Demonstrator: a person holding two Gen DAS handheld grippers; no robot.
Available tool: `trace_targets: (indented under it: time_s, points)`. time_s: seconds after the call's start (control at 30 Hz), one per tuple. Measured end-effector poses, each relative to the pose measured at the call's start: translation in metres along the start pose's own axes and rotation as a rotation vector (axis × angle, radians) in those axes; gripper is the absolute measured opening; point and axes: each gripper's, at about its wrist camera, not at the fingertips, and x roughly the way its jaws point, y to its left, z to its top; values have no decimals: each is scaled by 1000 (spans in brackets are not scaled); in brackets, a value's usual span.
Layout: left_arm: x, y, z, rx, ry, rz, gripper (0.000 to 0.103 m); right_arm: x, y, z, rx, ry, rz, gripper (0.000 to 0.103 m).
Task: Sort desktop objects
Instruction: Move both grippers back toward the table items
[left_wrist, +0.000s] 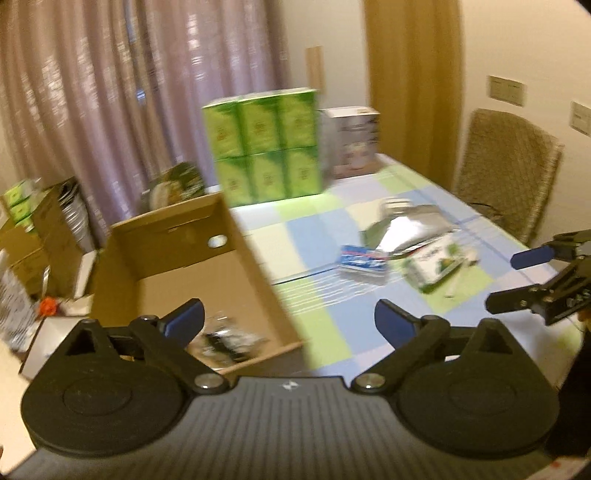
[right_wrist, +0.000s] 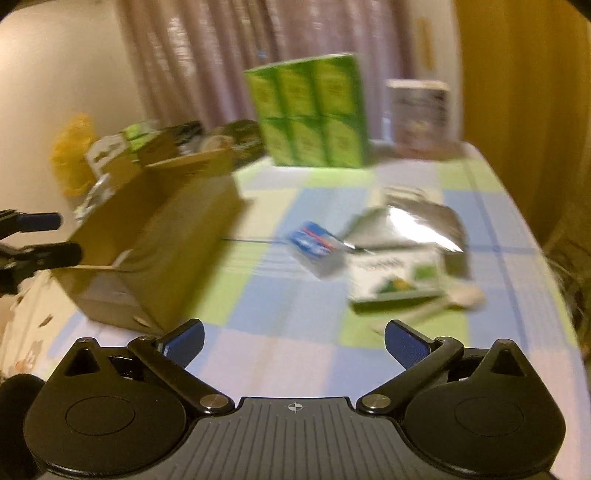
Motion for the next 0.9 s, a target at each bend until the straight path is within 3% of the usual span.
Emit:
trace_targets:
  time_s: [0.27, 0.53, 0.7, 0.9]
  points:
    - [24, -66, 6, 120, 32, -105, 100, -27, -45, -15, 87, -14, -80, 101]
    - [55, -99, 8, 186, 84, -166, 100, -29, -68, -17, 111, -17, -80, 101]
    - [74, -113, 12, 239, 109, -192, 100, -14, -79, -8, 20, 41, -47, 101]
    - [102, -129, 24, 320, 126, -215, 99, 3, -87, 10, -195, 106, -33, 101]
